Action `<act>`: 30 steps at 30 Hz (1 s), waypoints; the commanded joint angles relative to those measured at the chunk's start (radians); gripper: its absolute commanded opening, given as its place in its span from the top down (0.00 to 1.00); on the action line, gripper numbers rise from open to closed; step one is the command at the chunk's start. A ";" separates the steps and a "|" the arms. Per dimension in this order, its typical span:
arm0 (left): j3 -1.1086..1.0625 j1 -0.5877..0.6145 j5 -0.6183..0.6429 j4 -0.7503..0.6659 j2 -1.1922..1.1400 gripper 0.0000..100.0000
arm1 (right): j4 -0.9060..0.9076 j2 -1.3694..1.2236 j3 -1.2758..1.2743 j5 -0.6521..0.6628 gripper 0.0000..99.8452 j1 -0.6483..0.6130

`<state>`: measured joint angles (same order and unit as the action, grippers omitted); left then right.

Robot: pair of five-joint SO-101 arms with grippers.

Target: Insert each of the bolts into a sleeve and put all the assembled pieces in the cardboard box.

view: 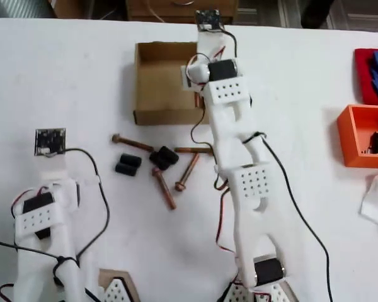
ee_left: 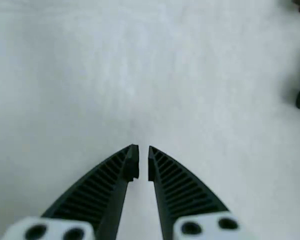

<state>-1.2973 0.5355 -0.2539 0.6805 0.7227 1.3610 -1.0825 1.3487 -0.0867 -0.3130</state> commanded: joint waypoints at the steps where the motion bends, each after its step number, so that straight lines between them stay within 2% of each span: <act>1: 0.002 0.003 -0.003 -0.011 0.006 0.94 | -0.015 -0.033 0.101 0.000 0.98 0.015; 30: -0.010 0.003 -0.003 -0.015 0.012 0.94 | -0.064 -0.134 0.032 0.000 0.98 0.013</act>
<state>-1.3126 0.5355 -0.2539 0.6805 0.7227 1.3211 -1.2375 1.3763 -0.0867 -0.3084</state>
